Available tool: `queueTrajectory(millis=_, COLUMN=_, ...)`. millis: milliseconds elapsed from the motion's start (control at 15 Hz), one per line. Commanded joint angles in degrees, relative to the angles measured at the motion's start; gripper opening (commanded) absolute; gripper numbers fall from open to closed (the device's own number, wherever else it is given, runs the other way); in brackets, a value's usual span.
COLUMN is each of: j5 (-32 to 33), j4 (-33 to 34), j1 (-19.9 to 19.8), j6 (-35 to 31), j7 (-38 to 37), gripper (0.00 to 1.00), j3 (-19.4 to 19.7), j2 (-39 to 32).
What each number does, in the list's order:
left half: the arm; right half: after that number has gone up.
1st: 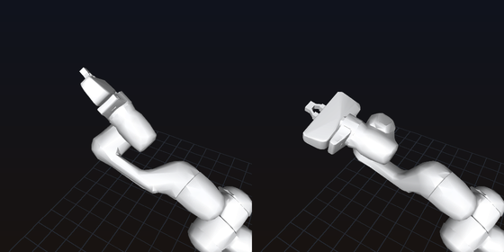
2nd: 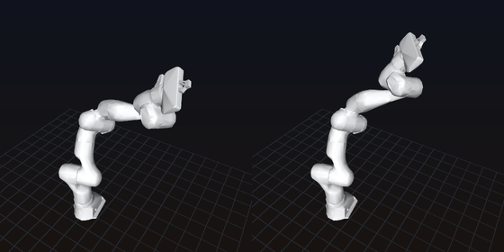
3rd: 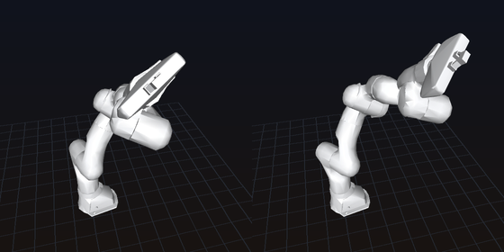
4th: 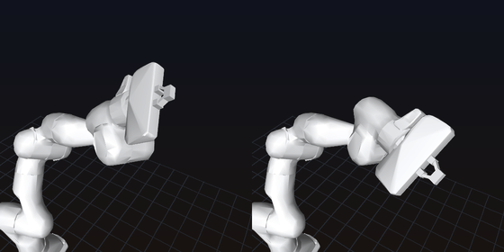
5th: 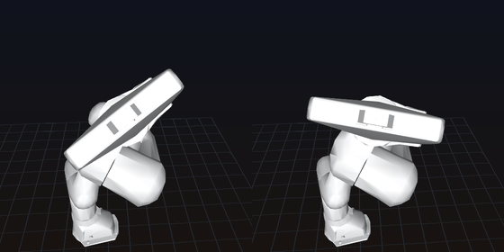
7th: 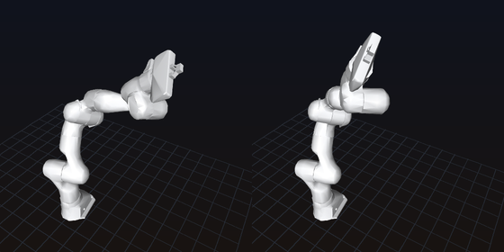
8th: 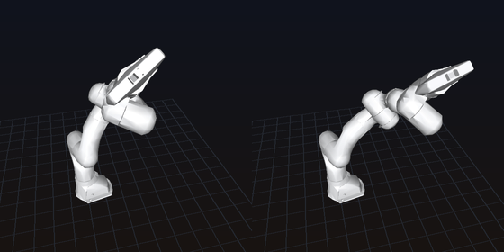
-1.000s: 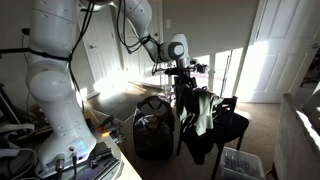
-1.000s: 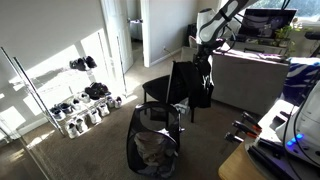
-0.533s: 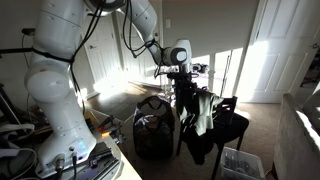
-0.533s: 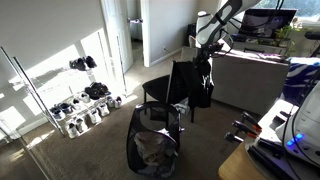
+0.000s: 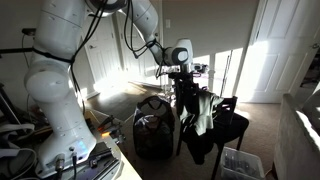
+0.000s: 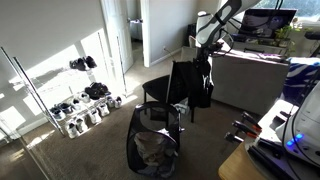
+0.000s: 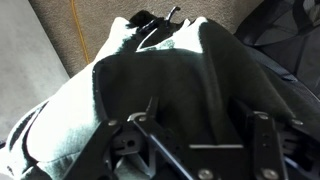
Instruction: Remove the hoodie from the black chair and put it inside the black hamper
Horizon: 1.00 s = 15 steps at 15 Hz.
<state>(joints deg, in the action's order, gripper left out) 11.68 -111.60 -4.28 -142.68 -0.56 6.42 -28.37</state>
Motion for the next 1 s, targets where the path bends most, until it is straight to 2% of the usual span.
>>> queueTrajectory(millis=0, j5=-1.13, j4=0.56, j1=-1.03, j6=-1.83, j7=3.02, gripper=0.4, j3=-0.77, j2=-0.46)
queueTrajectory(millis=400, j5=-0.92, j4=0.55, j1=-1.26, j6=-2.16, j7=2.88, gripper=0.03, j3=-0.62, j2=-0.43)
queueTrajectory(millis=533, j5=-0.73, j4=0.38, j1=-1.17, j6=-2.62, j7=2.71, gripper=0.0, j3=-0.52, j2=-0.33)
queueTrajectory(millis=733, j5=-1.65, j4=-0.24, j1=-1.6, j6=-1.97, j7=3.68, gripper=0.04, j3=-1.2, j2=0.62)
queueTrajectory(millis=800, j5=-1.02, j4=-5.93, j1=-0.25, j6=0.69, j7=1.77, gripper=0.05, j3=-0.68, j2=8.09)
queueTrajectory(millis=933, j5=0.53, j4=-9.47, j1=1.23, j6=2.56, j7=0.45, gripper=0.04, j3=-0.16, j2=12.75)
